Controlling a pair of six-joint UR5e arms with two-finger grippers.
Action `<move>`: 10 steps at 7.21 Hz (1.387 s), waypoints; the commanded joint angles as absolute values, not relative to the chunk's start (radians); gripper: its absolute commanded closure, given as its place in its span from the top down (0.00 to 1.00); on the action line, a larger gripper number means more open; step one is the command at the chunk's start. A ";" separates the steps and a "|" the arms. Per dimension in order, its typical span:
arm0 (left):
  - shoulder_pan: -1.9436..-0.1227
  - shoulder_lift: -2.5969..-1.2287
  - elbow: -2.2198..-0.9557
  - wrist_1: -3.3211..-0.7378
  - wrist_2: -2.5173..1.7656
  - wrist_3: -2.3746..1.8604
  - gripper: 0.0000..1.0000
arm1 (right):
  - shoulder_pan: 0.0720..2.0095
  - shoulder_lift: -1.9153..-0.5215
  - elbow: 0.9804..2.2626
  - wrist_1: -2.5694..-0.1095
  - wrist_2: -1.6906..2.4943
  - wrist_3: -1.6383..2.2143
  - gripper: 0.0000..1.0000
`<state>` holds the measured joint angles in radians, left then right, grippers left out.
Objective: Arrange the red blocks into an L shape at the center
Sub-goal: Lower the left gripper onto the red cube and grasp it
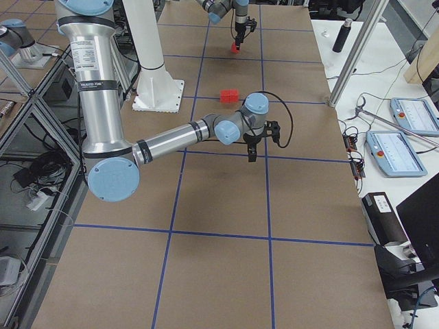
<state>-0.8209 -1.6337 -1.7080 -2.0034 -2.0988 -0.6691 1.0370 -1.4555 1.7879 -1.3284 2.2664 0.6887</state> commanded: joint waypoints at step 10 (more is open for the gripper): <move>-0.792 -1.887 -1.874 -1.641 -2.184 -1.327 0.00 | 1.037 -1.456 1.776 -1.328 2.266 0.690 1.00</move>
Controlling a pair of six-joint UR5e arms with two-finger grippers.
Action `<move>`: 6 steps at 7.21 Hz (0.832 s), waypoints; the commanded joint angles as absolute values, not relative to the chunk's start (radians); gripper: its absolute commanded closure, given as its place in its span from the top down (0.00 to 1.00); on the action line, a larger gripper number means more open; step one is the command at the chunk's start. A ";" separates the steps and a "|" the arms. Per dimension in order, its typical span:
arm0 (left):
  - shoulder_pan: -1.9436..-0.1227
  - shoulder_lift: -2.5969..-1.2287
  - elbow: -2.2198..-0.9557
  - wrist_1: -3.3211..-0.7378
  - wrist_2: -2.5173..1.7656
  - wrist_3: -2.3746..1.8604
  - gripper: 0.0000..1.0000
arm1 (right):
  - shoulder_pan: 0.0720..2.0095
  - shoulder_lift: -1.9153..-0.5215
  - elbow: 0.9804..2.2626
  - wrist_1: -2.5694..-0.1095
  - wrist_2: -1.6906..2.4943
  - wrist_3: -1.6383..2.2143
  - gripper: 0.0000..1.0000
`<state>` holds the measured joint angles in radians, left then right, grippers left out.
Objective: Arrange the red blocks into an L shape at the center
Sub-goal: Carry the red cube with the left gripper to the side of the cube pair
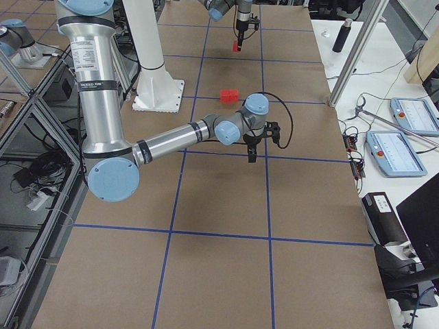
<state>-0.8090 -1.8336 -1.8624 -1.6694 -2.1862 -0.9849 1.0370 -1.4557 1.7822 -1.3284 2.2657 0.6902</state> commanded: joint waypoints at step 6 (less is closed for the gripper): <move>-0.572 -2.272 -1.654 -1.448 -1.983 -2.313 0.00 | 1.035 -1.456 1.770 -1.330 2.266 0.693 1.00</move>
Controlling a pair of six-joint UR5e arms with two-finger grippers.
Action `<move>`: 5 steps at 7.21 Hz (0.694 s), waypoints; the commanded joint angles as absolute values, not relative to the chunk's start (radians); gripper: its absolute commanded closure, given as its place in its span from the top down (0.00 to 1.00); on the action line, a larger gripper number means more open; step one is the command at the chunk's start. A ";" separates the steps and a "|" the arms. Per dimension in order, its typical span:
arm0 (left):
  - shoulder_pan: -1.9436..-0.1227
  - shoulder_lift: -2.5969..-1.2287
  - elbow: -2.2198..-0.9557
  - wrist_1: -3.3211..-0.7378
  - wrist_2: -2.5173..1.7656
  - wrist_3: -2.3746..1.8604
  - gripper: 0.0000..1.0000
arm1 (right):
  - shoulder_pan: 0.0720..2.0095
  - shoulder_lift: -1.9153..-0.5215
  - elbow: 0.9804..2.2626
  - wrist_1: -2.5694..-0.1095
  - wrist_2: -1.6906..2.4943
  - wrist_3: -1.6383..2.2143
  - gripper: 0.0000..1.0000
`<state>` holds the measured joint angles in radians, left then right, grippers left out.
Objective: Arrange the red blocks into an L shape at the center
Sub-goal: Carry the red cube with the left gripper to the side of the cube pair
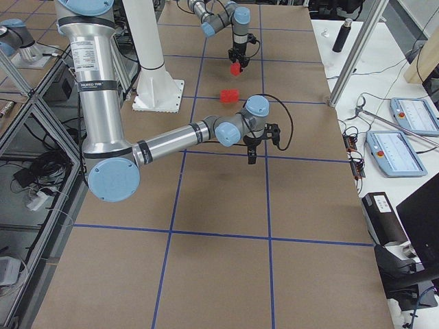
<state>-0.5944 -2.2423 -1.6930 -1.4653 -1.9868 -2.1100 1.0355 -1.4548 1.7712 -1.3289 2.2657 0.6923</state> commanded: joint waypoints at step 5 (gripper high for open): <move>-0.554 -2.287 -1.606 -1.523 -1.987 -2.683 0.00 | 1.035 -1.456 1.781 -1.327 2.266 0.693 1.00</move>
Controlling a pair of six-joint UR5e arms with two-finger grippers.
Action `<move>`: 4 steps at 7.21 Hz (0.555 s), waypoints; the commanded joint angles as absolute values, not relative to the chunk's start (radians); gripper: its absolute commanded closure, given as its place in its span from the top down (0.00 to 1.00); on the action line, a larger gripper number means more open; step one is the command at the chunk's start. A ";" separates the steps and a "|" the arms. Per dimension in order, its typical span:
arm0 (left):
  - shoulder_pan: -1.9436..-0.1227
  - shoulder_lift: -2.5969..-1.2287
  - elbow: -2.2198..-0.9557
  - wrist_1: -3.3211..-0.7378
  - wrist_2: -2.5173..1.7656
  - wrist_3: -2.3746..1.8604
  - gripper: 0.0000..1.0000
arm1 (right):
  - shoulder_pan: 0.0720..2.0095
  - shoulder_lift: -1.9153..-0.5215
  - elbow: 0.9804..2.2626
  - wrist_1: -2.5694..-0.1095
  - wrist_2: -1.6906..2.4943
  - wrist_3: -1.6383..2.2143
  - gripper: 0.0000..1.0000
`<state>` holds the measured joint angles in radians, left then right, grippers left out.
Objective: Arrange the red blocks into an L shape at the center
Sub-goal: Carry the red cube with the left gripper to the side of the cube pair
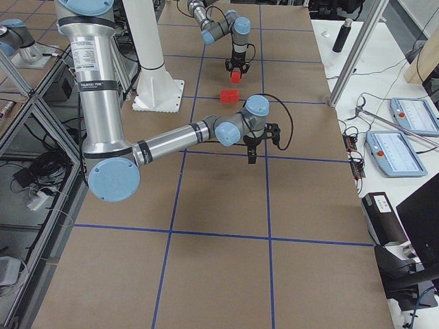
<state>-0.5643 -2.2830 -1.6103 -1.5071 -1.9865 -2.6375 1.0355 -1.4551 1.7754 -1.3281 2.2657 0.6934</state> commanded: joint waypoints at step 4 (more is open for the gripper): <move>-0.535 -2.280 -1.592 -1.597 -1.971 -2.775 0.00 | 1.035 -1.454 1.793 -1.327 2.266 0.696 1.00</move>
